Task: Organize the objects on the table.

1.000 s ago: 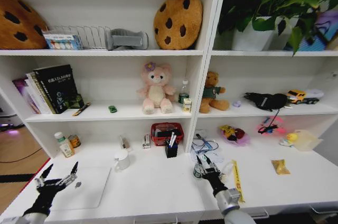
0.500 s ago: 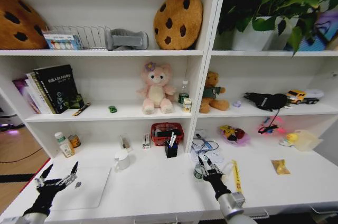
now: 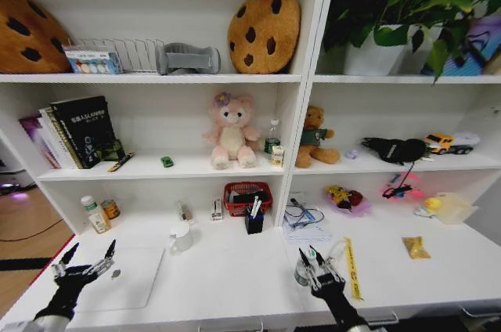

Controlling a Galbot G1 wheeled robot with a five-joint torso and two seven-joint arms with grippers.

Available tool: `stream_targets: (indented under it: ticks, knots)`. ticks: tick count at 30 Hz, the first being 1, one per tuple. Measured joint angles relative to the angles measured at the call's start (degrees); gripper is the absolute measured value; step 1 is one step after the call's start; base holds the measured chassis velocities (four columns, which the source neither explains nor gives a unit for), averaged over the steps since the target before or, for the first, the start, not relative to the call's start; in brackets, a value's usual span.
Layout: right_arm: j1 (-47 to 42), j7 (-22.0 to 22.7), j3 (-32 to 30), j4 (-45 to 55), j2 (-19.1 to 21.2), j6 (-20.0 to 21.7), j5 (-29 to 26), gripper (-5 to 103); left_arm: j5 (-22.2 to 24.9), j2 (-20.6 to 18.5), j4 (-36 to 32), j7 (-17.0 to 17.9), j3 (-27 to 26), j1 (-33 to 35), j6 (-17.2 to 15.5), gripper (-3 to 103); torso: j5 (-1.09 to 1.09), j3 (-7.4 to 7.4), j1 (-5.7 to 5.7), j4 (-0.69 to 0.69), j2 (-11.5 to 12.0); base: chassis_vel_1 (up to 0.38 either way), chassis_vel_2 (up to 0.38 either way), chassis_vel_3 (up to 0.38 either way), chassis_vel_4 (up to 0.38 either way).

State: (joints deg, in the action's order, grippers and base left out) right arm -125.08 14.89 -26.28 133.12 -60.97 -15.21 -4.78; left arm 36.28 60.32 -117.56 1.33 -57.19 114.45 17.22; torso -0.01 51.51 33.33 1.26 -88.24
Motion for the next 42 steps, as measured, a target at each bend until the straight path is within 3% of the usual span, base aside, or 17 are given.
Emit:
stream_targets:
  ticks: [6,17,42]
  knots:
    - [-11.27,1.19,-0.51,0.15,-4.74,-7.49,7.54,30,0.0,0.0,0.0,0.0,0.0,0.0,0.0,100,-0.01,0.0,0.0,-0.02,0.0,0.0,0.0,0.0,0.0]
    - [-16.01,4.58,1.24,-6.68,-9.48,-14.62,14.19,30,0.0,0.0,0.0,0.0,0.0,0.0,0.0,100,0.0,0.0,0.01,-0.02,0.0,0.0,0.0,0.0,0.0]
    - [8.14,4.26,5.73,-49.04,-10.25,-19.75,9.01,30,0.0,0.0,0.0,0.0,0.01,0.0,0.0,100,0.0,0.0,0.01,-0.01,0.0,0.0,0.0,0.0,0.0]
